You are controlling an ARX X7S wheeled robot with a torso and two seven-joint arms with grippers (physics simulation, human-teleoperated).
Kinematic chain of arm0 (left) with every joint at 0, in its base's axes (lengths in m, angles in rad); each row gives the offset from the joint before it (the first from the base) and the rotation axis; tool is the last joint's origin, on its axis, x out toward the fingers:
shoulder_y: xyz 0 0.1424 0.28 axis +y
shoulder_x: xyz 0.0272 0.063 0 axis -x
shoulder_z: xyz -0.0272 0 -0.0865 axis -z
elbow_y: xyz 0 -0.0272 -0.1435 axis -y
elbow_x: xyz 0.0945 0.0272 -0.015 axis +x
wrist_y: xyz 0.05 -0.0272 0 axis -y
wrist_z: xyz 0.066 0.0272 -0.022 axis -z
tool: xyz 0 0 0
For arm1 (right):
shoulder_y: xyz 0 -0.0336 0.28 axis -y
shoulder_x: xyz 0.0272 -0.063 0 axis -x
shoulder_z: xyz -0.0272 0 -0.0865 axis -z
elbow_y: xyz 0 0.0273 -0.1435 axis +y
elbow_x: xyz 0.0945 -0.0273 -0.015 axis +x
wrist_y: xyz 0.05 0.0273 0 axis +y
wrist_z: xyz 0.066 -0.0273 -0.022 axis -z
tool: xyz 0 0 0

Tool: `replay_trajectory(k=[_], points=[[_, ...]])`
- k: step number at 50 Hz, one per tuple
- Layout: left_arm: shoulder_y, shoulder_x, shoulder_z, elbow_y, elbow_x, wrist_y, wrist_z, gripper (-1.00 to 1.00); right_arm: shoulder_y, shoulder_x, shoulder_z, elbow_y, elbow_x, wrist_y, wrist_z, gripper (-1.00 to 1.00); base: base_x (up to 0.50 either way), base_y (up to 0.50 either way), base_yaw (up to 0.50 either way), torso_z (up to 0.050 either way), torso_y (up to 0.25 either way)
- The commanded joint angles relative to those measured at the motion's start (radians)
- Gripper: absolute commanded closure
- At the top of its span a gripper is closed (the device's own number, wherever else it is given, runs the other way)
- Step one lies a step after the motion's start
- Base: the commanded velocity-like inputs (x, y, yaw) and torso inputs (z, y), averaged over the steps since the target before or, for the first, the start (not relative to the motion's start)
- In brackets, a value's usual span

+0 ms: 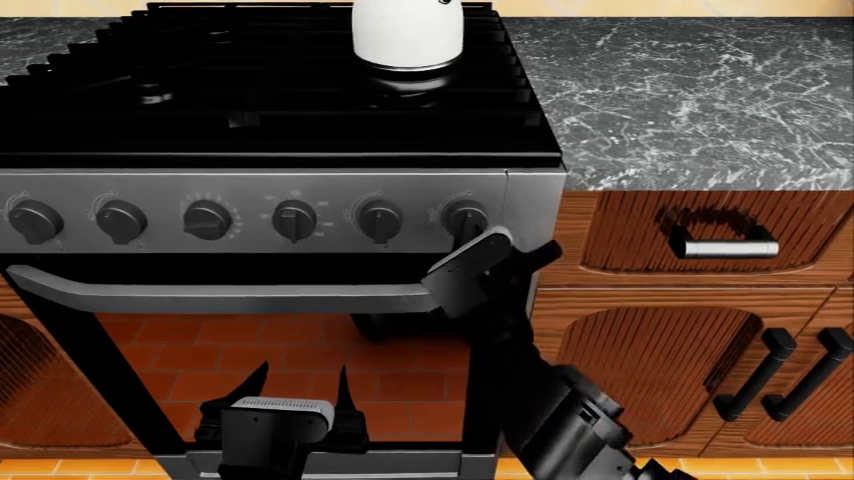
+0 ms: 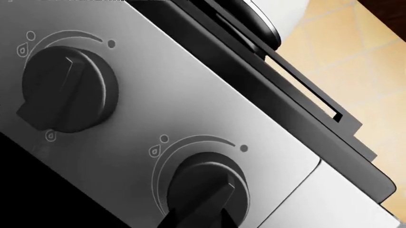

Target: Turn on the front right burner of the stove.

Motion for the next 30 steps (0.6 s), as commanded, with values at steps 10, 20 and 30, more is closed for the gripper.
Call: replay_trajectory(k=[10,20,30], points=[[0.0,-0.006,0.009,0.002,0.002,-0.001,-0.015,-1.0,0.129,0.015,-0.165,0.022,-0.079,-0.034,-0.091,1.0,0.0,0.0,0.0,0.0,0.0],[0.0,-0.008,0.012,0.002,0.001,0.001,-0.02,-1.0,0.179,0.022,-0.22,0.038,-0.153,-0.012,-0.101,1.0,0.01,0.0,0.0,0.0,0.0],[-0.001,-0.011,0.015,0.002,-0.003,-0.001,-0.023,-1.0,0.225,0.022,-0.318,0.057,-0.26,-0.002,-0.121,1.0,0.0,0.0,0.0,0.0,0.0]])
